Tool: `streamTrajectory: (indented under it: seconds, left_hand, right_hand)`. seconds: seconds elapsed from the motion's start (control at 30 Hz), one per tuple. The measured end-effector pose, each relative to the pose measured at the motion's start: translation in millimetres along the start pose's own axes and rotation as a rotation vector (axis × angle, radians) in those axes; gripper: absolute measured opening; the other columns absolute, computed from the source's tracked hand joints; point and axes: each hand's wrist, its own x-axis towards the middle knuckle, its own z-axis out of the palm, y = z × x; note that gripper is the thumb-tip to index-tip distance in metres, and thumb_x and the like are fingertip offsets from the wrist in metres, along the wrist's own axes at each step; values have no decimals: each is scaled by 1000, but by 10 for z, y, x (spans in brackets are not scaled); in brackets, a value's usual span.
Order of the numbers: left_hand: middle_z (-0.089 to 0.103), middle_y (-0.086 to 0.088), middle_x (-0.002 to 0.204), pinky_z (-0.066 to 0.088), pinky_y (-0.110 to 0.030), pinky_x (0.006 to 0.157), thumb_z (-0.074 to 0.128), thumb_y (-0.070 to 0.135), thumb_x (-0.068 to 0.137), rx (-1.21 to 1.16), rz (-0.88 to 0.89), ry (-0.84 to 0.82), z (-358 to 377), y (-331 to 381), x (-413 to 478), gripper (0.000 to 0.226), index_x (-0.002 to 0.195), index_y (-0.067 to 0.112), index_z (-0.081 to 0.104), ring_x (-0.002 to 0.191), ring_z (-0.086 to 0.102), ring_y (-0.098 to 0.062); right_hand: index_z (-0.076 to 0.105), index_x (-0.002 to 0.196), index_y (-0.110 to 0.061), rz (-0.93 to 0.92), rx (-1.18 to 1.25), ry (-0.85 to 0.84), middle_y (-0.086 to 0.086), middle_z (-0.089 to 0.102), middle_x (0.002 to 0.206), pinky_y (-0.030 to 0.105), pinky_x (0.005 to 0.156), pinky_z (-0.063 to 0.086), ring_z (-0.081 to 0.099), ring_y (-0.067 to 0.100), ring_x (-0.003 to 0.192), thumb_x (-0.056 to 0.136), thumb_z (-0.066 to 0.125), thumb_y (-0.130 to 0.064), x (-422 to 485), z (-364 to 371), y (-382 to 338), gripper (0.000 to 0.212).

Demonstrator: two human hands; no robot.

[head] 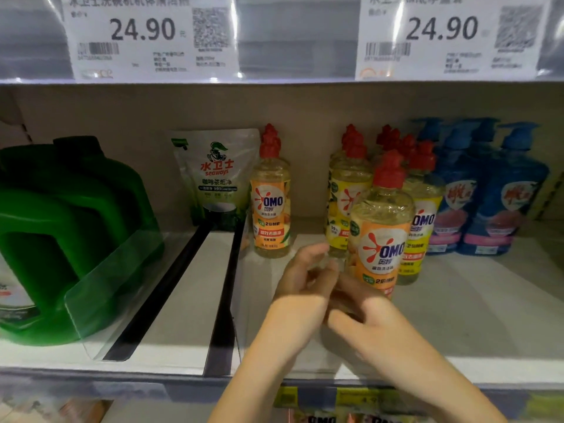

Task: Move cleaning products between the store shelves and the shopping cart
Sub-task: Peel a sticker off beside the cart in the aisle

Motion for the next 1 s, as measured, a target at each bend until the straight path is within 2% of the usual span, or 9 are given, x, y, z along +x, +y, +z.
streamTrajectory:
  seconds: [0.1, 0.17, 0.23, 0.33, 0.4, 0.5, 0.63, 0.83, 1.0]
  left_hand:
    - [59, 10, 124, 48, -31, 98, 67, 45, 79, 169, -21, -90, 111, -46, 63, 40, 115, 36, 50, 114, 58, -12]
    - [51, 8, 135, 47, -38, 102, 68, 54, 66, 280, -23, -118, 197, -87, 127, 69, 128, 35, 43, 120, 53, -12]
    - [42, 8, 141, 45, -41, 103, 78, 47, 69, 381, -41, -107, 266, -82, 187, 87, 141, 31, 32, 126, 46, -14]
    - [43, 5, 139, 45, -39, 103, 79, 37, 75, 478, -33, -98, 325, -73, 270, 83, 141, 24, 32, 127, 45, -16]
    - [46, 5, 137, 46, -39, 102, 77, 36, 77, 481, -41, -97, 332, -61, 278, 77, 140, 24, 35, 125, 47, -16]
    - [48, 5, 137, 45, -35, 102, 73, 33, 82, 540, -18, -114, 306, -57, 266, 67, 138, 24, 37, 124, 48, -16]
    - [48, 6, 137, 43, -30, 100, 72, 27, 83, 486, -15, -97, 188, -51, 242, 65, 139, 26, 38, 124, 49, -15]
    - [54, 6, 133, 44, -39, 104, 76, 18, 79, 382, -64, -24, -104, -123, 208, 68, 137, 27, 40, 122, 52, -15]
    - [21, -10, 150, 31, -33, 110, 62, 28, 86, 644, -52, 217, -124, -200, 187, 82, 151, 15, 13, 134, 34, -25]
  right_hand:
    - [75, 81, -33, -4, -3, 311, -2, 74, 78, 46, 73, 59, 70, 13, 71, 85, 67, -7, -325, -276, 32, 28]
    - [72, 76, -33, -11, -91, 522, -3, 71, 70, 38, 63, 57, 64, 11, 61, 80, 72, -8, -371, -463, 126, 26]
    - [66, 82, -36, -28, -169, 618, -7, 69, 75, 35, 65, 56, 63, 9, 68, 79, 75, -8, -319, -575, 206, 30]
    - [51, 104, -48, -64, -184, 488, -19, 64, 97, 13, 64, 51, 61, -2, 83, 81, 74, -3, -179, -656, 310, 55]
    - [46, 115, -46, -48, -272, 357, -24, 60, 100, 7, 65, 47, 59, -8, 86, 84, 71, -9, -84, -673, 351, 55]
    - [40, 125, -38, 1, -360, 232, -25, 56, 102, 10, 69, 45, 57, -4, 92, 86, 69, -23, -6, -673, 344, 52]
    - [37, 126, -39, 12, -396, 202, -19, 56, 106, 23, 81, 49, 59, 10, 99, 83, 72, -25, 64, -598, 328, 57]
    - [38, 135, -29, -27, -526, 128, -11, 56, 118, 25, 87, 47, 58, 12, 104, 85, 71, -36, 296, -341, 220, 60]
    - [42, 134, -21, -108, -551, 114, -5, 60, 127, 19, 86, 43, 59, 14, 112, 91, 66, -26, 504, -151, 178, 50]
